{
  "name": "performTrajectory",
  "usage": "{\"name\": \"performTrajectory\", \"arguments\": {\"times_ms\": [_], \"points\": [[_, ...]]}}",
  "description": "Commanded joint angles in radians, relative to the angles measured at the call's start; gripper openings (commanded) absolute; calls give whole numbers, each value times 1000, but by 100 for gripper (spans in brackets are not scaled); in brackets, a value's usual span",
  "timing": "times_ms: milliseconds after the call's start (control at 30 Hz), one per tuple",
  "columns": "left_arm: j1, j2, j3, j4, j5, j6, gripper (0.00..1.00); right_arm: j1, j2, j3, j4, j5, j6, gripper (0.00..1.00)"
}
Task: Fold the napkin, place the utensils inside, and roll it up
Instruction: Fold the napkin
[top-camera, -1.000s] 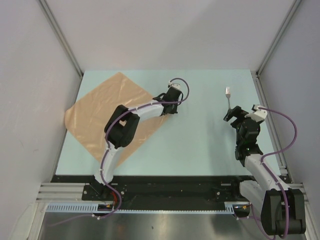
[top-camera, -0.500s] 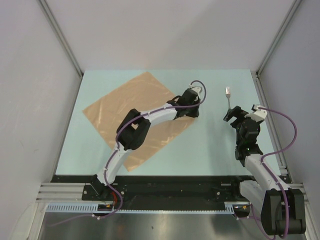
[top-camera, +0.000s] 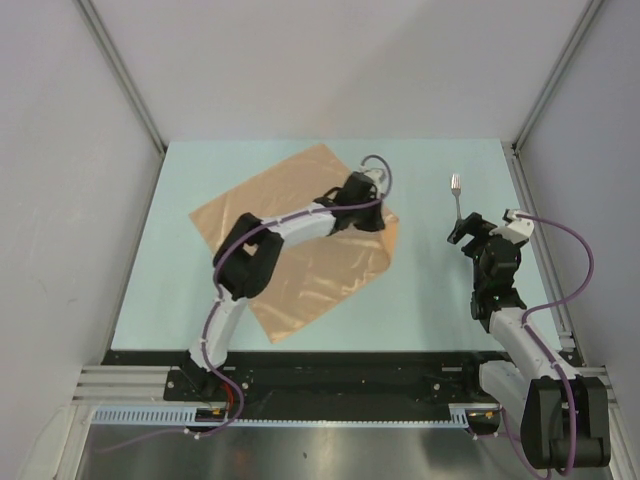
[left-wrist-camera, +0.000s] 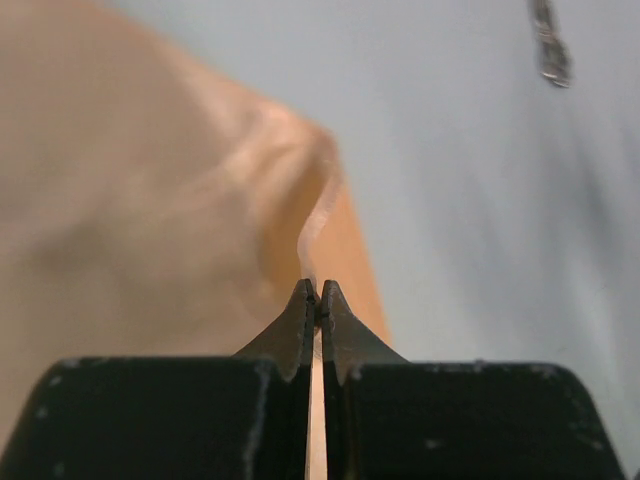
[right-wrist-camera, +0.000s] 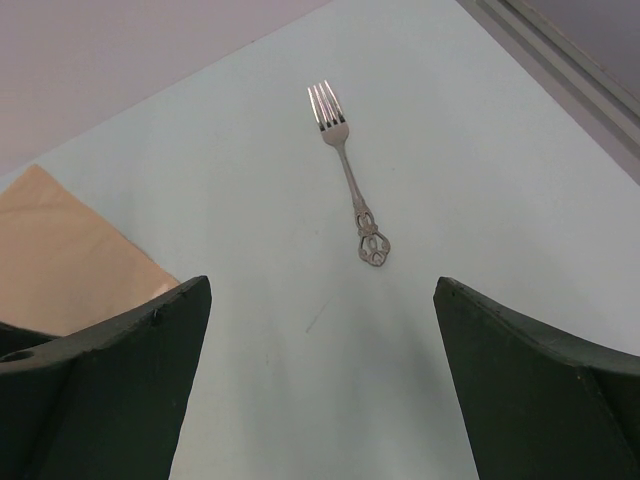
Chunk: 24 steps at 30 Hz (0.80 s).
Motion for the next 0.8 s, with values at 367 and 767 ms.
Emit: {"name": "performTrajectory", "arguments": {"times_ms": [367,767], "points": [[443,-330,-316,-214,-413,290,0,-10,25,15,19,-31,-6,100],[560,-376,-319,-249,-674,373,0,-15,25,18,12,-37,-6,100]]}}
